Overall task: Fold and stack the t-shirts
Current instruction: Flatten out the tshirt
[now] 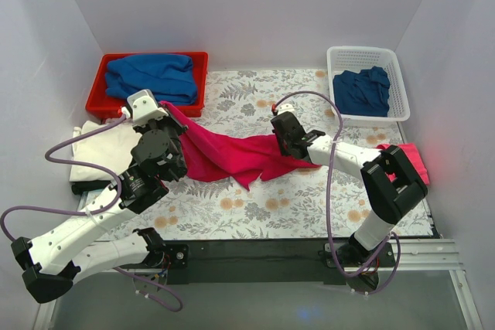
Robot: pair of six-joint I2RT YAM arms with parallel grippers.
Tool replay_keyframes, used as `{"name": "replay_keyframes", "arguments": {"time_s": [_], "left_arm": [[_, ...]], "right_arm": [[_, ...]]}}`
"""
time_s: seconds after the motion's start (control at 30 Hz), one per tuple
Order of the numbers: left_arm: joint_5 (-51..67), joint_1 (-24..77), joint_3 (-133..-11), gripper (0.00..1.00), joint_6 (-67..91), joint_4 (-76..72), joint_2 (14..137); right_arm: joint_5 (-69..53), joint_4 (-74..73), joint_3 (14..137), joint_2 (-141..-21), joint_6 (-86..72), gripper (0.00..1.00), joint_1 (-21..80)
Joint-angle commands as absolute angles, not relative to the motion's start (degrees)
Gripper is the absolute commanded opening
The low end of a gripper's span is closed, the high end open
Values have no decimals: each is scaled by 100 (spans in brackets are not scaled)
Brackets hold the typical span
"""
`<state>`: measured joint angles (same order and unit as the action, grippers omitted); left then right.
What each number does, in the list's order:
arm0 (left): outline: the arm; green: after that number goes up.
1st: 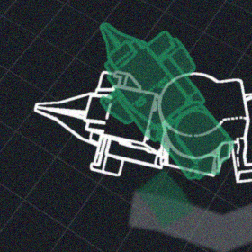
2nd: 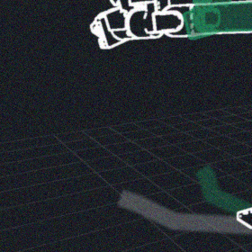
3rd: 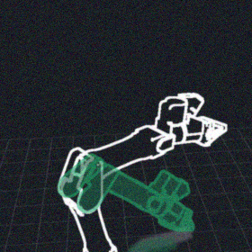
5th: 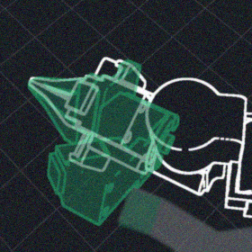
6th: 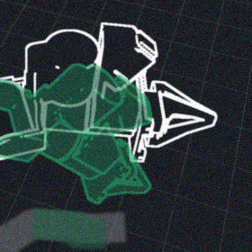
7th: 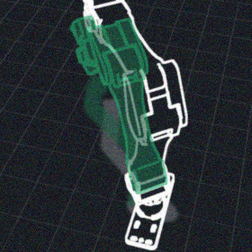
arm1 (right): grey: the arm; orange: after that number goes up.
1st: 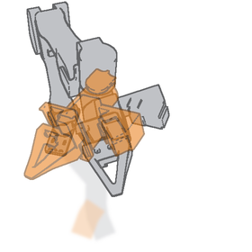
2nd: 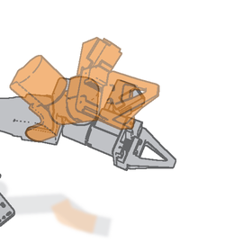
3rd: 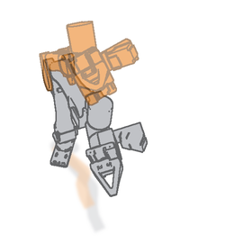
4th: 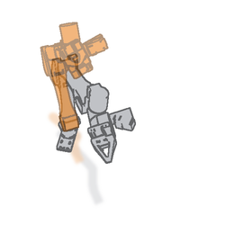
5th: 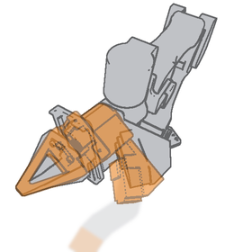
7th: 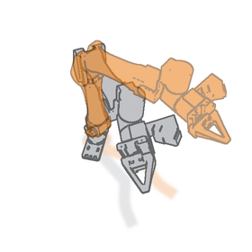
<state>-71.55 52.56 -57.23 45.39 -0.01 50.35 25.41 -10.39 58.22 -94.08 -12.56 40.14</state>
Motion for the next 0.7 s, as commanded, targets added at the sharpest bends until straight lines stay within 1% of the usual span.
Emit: {"name": "replay_keyframes", "arguments": {"time_s": [0.0,0.1,0.27,0.33,0.4,0.43,0.57,0.67], "left_arm": [[-7189,5221,-5845,0,4500,-26,4922],[-7198,5221,-5810,0,4500,-35,4896],[-7198,5221,-5792,0,4509,-35,4913],[-7198,5221,-5792,0,4509,-35,4939],[-7190,5221,-5792,0,4517,-26,4948],[-7189,5221,-5792,0,4518,-35,4966],[-7172,5221,-5783,0,4526,-35,4966],[-7172,5221,-5783,0,4535,-26,4966]], "right_arm": [[2373,-940,5783,-9492,-1441,29,3973],[2390,-914,5766,-9527,-1459,30,3955],[2487,-923,5748,-9519,-1476,26,3937],[2549,-949,5731,-9484,-1476,25,3929],[2680,-967,5704,-9440,-1503,29,3937],[2724,-984,5695,-9422,-1486,32,3938],[3032,-1055,5643,-9317,-1520,36,3938],[3234,-1098,5625,-9202,-1547,35,3937]]}}
